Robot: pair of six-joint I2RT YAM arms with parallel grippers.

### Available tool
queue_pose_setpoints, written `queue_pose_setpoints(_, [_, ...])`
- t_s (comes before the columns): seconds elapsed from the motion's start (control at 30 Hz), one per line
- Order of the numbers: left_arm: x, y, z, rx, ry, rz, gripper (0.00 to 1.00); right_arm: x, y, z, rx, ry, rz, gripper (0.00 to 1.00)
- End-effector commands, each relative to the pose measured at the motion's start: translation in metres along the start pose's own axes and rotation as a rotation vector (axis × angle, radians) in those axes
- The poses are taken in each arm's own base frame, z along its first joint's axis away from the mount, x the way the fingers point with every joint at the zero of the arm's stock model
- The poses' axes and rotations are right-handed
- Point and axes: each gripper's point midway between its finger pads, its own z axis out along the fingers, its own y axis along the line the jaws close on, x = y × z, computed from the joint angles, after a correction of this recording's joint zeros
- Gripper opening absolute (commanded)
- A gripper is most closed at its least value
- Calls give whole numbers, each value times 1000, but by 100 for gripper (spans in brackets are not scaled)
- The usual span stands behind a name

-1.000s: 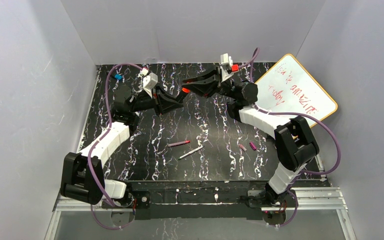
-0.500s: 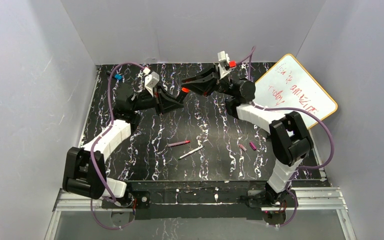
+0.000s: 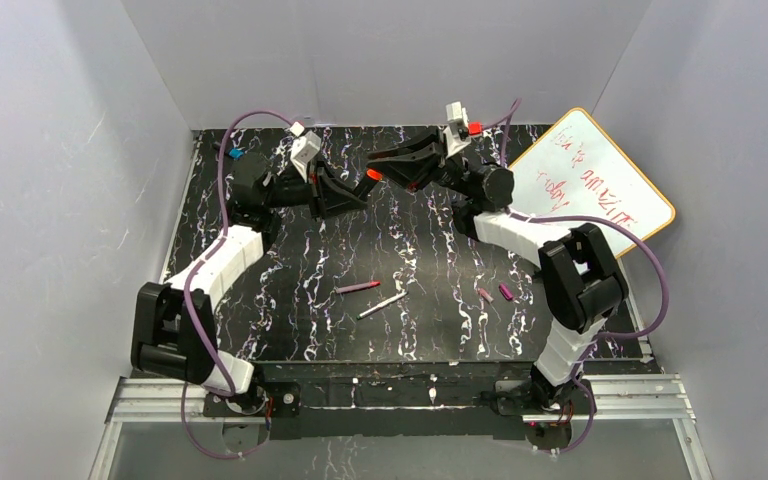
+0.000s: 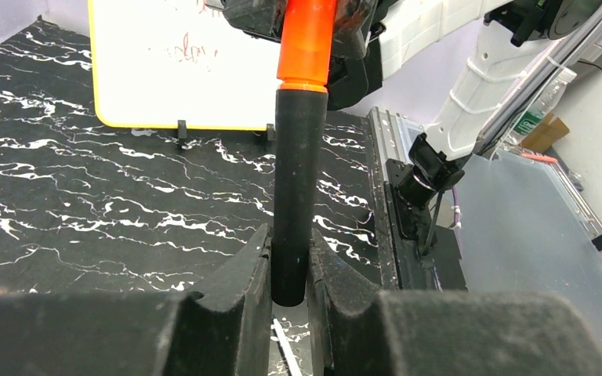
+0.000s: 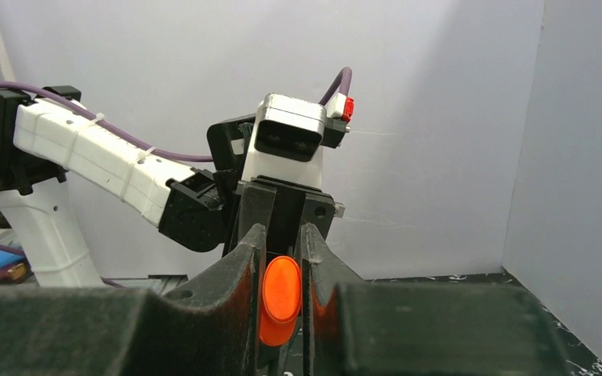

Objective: Insert the pens into the pen caps

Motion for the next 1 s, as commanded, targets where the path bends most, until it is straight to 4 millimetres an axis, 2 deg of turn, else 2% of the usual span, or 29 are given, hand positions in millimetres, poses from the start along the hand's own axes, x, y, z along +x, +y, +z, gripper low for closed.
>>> queue_pose_setpoints(0.0, [-74, -2, 7, -35, -121, 211, 0, 67, 49, -3, -174, 185, 96, 1])
queue_pose_setpoints(0.17, [-85, 0, 10, -18, -123, 224, 0, 90, 64, -1, -197, 214, 137, 1])
queue_pose_setpoints(0.4, [-101, -4, 11, 1, -128, 253, 0, 113, 74, -2, -213, 245, 202, 1])
queue_pose_setpoints(0.6, [-120, -14, 8, 0, -149, 310, 0, 135, 83, -6, -216, 274, 260, 1])
queue_pose_setpoints(0.8, [-132, -15, 9, 2, -159, 334, 0, 154, 98, -5, -236, 300, 305, 1])
queue_pose_setpoints(0.97, [-144, -23, 8, 6, -171, 366, 0, 168, 103, -10, -241, 335, 331, 1])
